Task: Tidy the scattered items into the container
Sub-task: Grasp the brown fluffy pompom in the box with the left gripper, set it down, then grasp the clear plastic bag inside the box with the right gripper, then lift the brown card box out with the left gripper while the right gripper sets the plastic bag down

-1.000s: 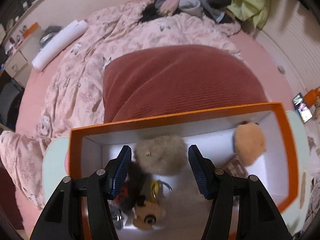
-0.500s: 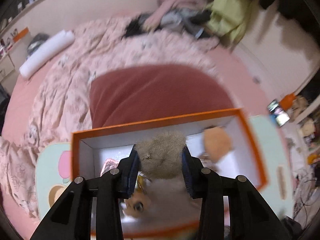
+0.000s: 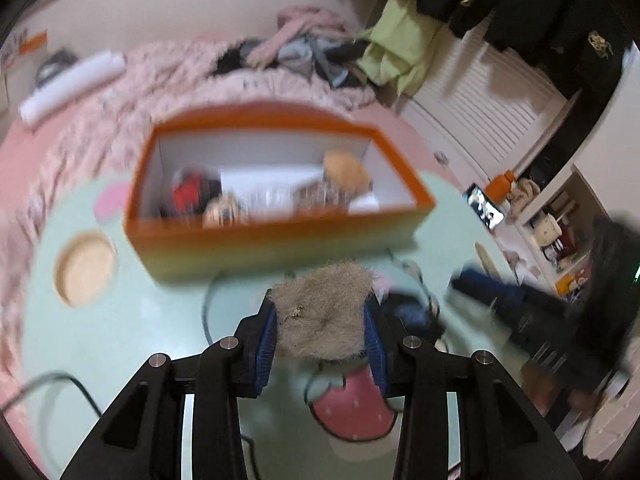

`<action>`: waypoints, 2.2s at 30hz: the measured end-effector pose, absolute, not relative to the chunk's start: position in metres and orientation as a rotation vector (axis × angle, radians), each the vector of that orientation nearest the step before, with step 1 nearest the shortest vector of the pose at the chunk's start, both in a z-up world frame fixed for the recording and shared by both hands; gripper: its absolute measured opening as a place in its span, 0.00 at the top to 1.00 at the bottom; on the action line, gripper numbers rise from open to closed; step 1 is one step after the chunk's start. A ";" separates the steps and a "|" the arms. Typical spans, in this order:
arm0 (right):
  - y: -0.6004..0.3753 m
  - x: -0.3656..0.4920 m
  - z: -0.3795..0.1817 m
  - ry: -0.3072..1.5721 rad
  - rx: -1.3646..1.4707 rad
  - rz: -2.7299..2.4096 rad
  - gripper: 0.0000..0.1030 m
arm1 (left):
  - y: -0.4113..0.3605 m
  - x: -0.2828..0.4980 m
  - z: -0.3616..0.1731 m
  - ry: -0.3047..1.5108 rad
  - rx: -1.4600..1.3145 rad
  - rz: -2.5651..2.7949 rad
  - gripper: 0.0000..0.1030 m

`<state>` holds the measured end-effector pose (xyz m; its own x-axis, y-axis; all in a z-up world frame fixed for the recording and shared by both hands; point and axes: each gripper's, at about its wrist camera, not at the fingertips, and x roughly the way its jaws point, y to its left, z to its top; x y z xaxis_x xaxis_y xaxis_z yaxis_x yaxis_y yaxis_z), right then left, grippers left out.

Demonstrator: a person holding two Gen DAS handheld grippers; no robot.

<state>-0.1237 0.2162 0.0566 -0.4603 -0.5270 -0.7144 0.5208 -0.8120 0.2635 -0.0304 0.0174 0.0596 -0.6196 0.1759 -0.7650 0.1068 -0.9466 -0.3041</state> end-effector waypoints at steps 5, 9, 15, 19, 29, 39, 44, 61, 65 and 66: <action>0.203 -0.155 0.084 -0.106 1.158 -2.140 0.74 | 0.029 -0.017 0.046 -0.491 -1.278 2.835 0.63; 0.156 -0.184 0.097 -0.077 1.253 -1.956 0.74 | 0.038 -0.013 0.040 -0.401 -1.274 2.900 0.61; 0.081 -0.212 0.075 0.031 1.434 -1.835 0.63 | 0.038 0.007 0.025 -0.498 -1.243 2.866 0.58; 0.055 -0.221 0.060 0.125 1.476 -1.891 0.63 | 0.031 0.020 0.029 -0.569 -1.177 2.867 0.49; 0.033 -0.231 0.041 0.349 1.495 -1.985 0.62 | 0.032 0.020 0.024 -0.610 -1.218 2.859 0.38; 0.031 -0.223 0.045 0.430 1.392 -1.986 0.74 | 0.027 0.025 0.026 -0.634 -1.196 2.893 0.37; 0.078 -0.217 0.101 0.234 1.219 -2.079 0.74 | 0.023 0.026 0.025 -0.656 -1.199 2.911 0.37; 0.187 -0.163 0.043 0.021 1.313 -1.997 0.69 | 0.012 -0.012 0.074 -0.623 -1.168 2.987 0.29; 0.202 -0.157 0.039 -0.137 1.294 -1.993 0.38 | 0.001 -0.073 0.095 -0.680 -1.372 2.896 0.28; 0.209 -0.156 0.043 -0.204 1.270 -2.012 0.35 | -0.001 -0.086 0.096 -0.696 -1.424 2.870 0.27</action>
